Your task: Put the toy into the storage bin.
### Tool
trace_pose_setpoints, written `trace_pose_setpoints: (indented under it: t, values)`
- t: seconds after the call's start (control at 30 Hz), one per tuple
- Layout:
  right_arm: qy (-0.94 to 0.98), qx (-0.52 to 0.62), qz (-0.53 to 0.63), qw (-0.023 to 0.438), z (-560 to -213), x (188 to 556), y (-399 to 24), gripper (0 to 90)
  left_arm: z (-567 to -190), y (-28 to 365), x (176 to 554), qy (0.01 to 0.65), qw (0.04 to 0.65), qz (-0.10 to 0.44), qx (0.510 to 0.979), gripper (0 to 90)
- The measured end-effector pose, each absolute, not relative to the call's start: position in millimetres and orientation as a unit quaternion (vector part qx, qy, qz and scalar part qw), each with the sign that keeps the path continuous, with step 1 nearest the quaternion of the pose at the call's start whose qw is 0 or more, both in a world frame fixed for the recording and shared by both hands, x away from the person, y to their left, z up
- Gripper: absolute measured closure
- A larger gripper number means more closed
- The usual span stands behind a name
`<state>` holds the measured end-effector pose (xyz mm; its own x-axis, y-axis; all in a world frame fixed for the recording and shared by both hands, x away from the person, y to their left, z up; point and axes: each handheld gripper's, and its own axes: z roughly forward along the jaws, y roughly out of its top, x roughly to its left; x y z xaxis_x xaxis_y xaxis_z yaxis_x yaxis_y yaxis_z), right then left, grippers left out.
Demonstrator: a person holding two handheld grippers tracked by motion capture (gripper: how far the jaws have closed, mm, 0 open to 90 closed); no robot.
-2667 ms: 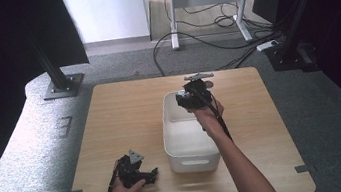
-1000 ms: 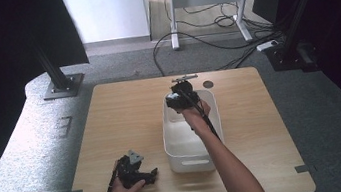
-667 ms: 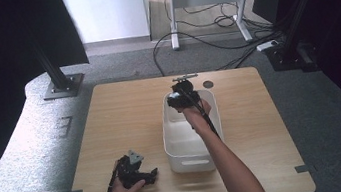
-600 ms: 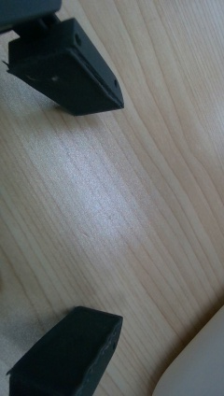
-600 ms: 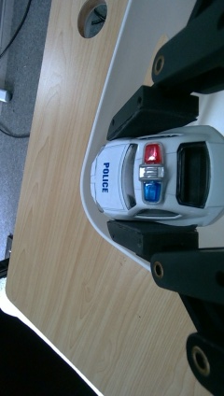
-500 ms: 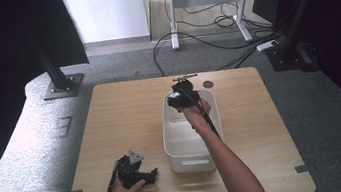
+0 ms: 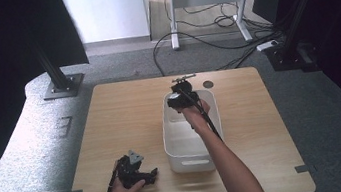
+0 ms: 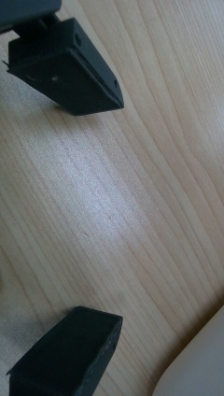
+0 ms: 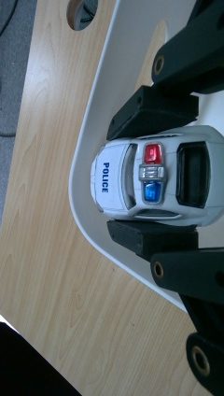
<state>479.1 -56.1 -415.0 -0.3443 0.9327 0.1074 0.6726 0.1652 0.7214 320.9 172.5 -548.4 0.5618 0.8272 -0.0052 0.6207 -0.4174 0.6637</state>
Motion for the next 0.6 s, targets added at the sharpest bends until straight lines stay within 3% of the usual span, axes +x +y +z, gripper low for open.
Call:
trace_pose_setpoints:
  t: [0.6]
  values:
    - [0.745, 0.553, 0.332, 0.170, -426, 488, -52, 50.3, -548, 173, 321, 0.438, 0.315, 0.164, 0.826, 1.3]
